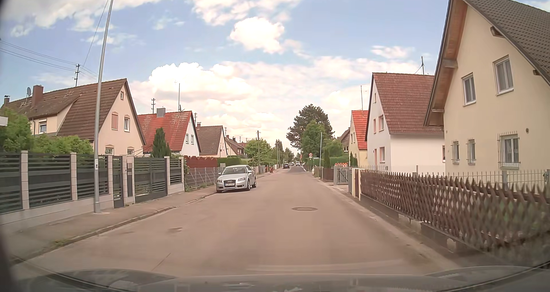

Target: Follow the waypoints while adhering to traffic rules and regulations

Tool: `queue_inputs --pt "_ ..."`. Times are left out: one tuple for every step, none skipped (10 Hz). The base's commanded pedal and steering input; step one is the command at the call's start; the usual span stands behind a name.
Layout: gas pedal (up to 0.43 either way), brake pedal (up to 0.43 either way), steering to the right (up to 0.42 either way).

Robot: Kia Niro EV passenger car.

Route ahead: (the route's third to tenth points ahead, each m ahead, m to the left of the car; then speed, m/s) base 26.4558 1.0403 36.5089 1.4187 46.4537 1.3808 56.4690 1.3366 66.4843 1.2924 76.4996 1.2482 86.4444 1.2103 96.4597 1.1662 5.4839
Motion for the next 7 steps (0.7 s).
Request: queue_inputs --pt "0.067 0.018 -0.005" --pt "0.067 0.018 -0.001" --pt "0.067 0.018 0.001" --pt "0.067 0.018 0.001" --pt "0.067 0.018 0.000" --pt "0.067 0.018 0.001" --pt "0.067 0.018 0.005"
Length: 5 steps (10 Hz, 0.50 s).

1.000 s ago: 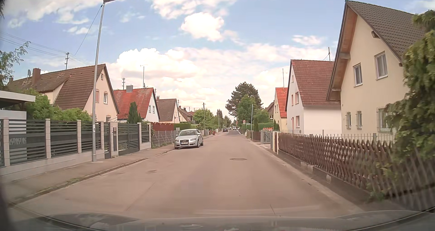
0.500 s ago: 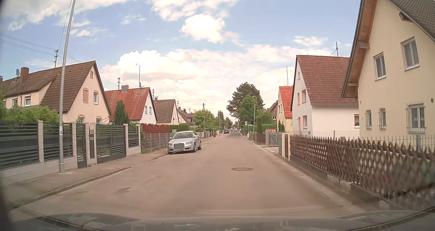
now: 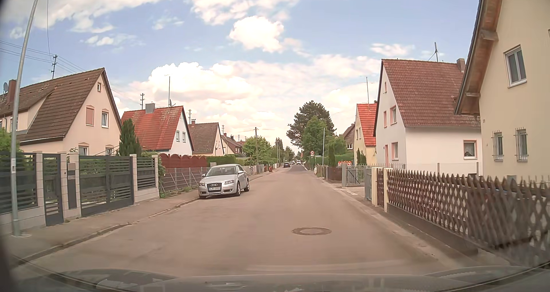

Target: Follow the waypoints while adhering to traffic rules and regulations

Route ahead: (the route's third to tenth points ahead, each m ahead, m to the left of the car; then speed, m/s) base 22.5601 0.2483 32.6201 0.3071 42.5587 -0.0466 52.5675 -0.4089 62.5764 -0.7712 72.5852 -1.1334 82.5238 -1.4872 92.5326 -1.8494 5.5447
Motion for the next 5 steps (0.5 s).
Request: queue_inputs --pt "0.059 0.018 0.007" --pt "0.059 0.018 0.007" --pt "0.059 0.018 0.006" --pt "0.059 0.018 0.003" --pt "0.059 0.018 0.004"
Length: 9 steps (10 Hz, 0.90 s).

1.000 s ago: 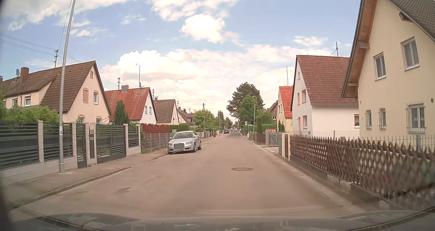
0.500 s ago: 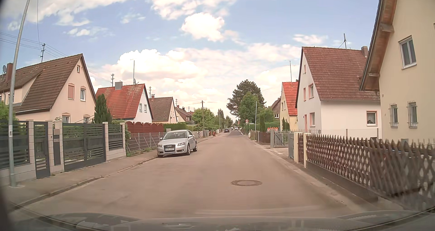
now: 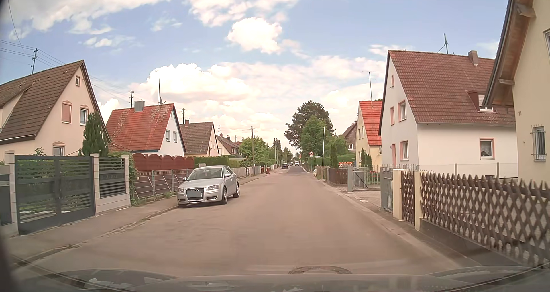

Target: Follow the waypoints while adhering to traffic rules and regulations

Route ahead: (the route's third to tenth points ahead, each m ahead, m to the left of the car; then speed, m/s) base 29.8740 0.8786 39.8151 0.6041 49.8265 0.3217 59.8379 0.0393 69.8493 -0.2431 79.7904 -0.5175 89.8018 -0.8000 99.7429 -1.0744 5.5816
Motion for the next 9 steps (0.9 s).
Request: queue_inputs --pt "0.059 0.018 0.005" --pt "0.059 0.018 0.003" --pt "0.059 0.018 0.001" --pt "0.059 0.018 0.002" --pt "0.059 0.018 0.003" --pt "0.059 0.018 0.002" --pt "0.059 0.018 0.001" --pt "0.059 0.018 0.001" --pt "0.059 0.018 0.000"
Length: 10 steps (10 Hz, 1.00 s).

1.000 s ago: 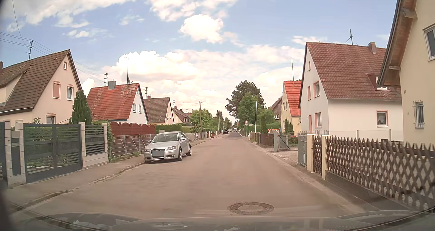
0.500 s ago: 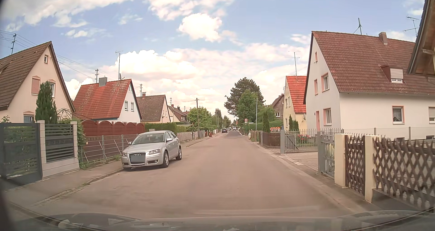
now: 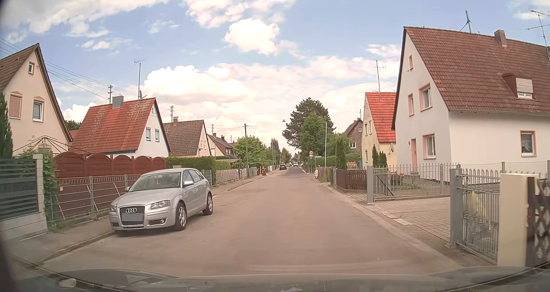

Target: Follow the waypoints while adhering to traffic rules and regulations

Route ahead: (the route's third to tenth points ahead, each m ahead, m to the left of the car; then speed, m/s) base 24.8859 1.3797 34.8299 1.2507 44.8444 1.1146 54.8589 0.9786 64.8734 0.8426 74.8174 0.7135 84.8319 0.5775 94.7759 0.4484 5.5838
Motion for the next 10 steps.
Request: queue_inputs --pt "0.059 0.018 0.000" --pt "0.059 0.018 0.000" --pt "0.059 0.018 0.000" --pt "0.008 0.018 0.000" --pt "0.008 0.018 -0.001" --pt "0.008 0.018 -0.003" --pt "0.008 0.018 -0.006" --pt "0.008 0.018 -0.006" --pt "0.008 0.018 -0.006" --pt "0.008 0.018 -0.006"
